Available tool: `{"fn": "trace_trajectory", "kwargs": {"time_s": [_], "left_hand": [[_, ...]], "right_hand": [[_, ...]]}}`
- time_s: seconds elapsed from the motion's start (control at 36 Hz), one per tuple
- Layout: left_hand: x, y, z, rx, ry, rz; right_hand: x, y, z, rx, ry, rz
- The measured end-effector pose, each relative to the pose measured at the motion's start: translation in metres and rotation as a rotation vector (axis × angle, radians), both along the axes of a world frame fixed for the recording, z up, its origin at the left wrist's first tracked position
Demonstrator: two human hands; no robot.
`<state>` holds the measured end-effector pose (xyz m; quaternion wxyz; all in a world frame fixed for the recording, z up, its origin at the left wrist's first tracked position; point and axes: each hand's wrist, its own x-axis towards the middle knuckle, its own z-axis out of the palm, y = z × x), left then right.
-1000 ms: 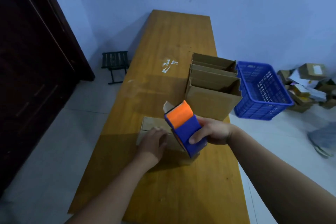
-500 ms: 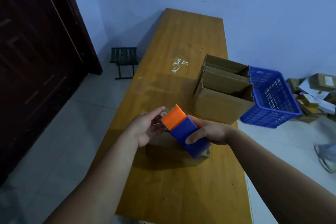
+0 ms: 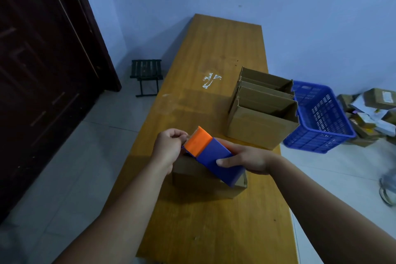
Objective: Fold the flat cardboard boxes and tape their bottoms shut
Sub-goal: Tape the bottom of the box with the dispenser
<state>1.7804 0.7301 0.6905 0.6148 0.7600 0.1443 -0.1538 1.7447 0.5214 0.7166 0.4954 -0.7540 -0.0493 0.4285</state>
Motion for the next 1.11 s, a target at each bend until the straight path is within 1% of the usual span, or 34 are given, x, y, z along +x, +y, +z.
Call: {"fn": "trace_trajectory", "kwargs": {"time_s": [0.11,0.22,0.31,0.36,0.47,0.53,0.64,0.75,0.83,0.89,0.94,1.03,1.11], "left_hand": [[-0.002,-0.005,-0.003,0.022,-0.060,0.070],[0.001,-0.005,-0.006,0.010,-0.053,0.046],[0.004,-0.004,-0.010,0.042,-0.024,0.025],[0.006,-0.005,-0.014,0.029,0.035,0.040],[0.013,-0.006,-0.024,-0.131,0.215,0.116],[0.016,-0.007,-0.027,-0.238,0.260,0.153],[0.013,-0.007,-0.028,-0.417,0.318,0.239],[0.011,-0.004,-0.031,-0.509,0.361,0.289],[0.011,-0.004,-0.028,-0.497,0.367,0.273],[0.012,-0.004,-0.026,-0.457,0.372,0.272],[0.012,-0.005,-0.024,-0.395,0.367,0.274],[0.013,-0.007,-0.024,-0.275,0.336,0.256],[0.013,-0.011,-0.023,-0.181,0.284,0.210]], "right_hand": [[-0.001,0.002,0.005,-0.048,-0.013,-0.024],[-0.005,0.005,0.004,-0.084,-0.047,-0.074],[-0.006,0.011,0.004,-0.180,-0.100,-0.117],[-0.003,0.013,0.003,-0.169,-0.105,-0.111],[0.001,0.011,0.006,-0.141,-0.074,-0.182],[0.001,0.009,0.003,-0.139,-0.092,-0.236],[-0.001,0.009,0.000,-0.159,-0.171,-0.330],[-0.003,0.015,-0.007,-0.227,-0.320,-0.353],[-0.005,0.021,-0.008,-0.291,-0.440,-0.343],[-0.004,0.025,-0.008,-0.413,-0.530,-0.287],[-0.005,0.029,-0.010,-0.502,-0.606,-0.270],[-0.009,0.029,-0.019,-0.547,-0.720,-0.274],[-0.014,0.023,-0.023,-0.595,-0.777,-0.224]]}}
